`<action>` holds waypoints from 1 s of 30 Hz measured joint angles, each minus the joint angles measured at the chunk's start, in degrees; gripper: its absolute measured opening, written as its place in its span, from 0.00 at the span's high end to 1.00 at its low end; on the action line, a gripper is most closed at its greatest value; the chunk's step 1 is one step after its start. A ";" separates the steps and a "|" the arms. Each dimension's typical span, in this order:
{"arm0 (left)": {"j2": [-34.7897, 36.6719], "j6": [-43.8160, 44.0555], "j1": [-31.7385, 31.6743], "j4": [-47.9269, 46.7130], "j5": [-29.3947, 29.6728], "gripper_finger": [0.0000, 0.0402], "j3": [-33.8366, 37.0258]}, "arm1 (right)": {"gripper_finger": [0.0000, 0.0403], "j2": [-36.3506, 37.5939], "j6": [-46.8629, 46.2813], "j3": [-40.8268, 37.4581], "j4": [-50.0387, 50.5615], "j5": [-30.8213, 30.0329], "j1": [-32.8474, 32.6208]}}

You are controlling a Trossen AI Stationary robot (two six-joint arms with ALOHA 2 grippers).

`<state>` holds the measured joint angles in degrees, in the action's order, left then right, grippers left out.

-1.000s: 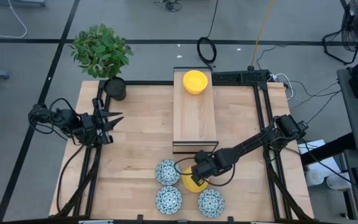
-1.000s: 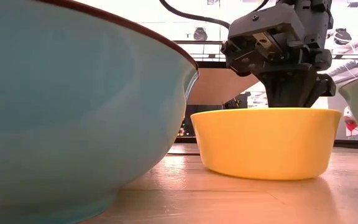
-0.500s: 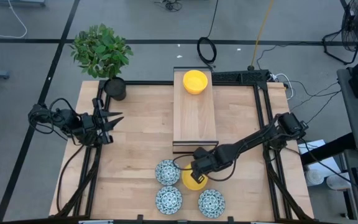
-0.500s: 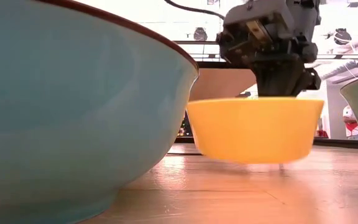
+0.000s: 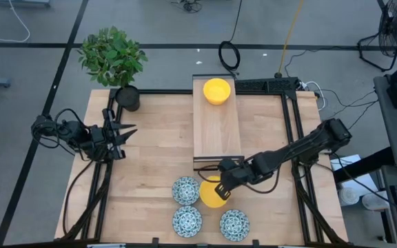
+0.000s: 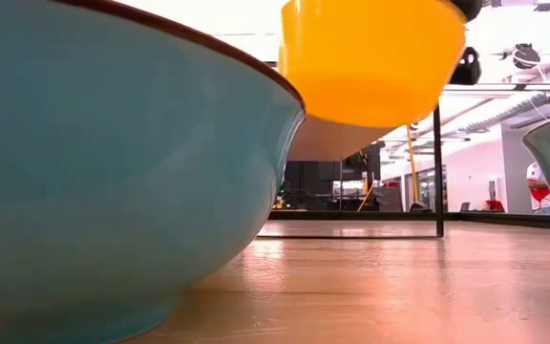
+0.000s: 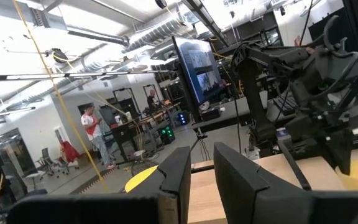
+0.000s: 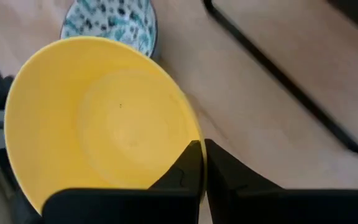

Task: Pick & Place Mini bowls
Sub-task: Stack the yellow bowl on top of the yellow bowl on the shelf

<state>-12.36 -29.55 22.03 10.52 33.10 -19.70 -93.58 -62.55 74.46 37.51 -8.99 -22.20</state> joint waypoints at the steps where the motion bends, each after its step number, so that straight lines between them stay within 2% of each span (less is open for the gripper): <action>1: 0.00 -0.01 0.01 -0.02 0.00 0.81 0.00 | 1.00 0.32 0.12 -0.02 0.05 0.01 -0.04; 11: 0.00 -0.01 0.01 0.00 0.00 0.81 0.00 | 1.00 2.55 3.54 0.00 -1.65 0.61 -0.06; 30: 0.00 -0.01 -0.01 0.00 0.00 0.81 0.00 | 1.00 2.55 22.20 0.00 -19.38 1.65 1.30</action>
<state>-12.36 -29.56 22.02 10.52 33.10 -19.70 -91.02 -40.35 74.46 18.13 -7.34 -20.90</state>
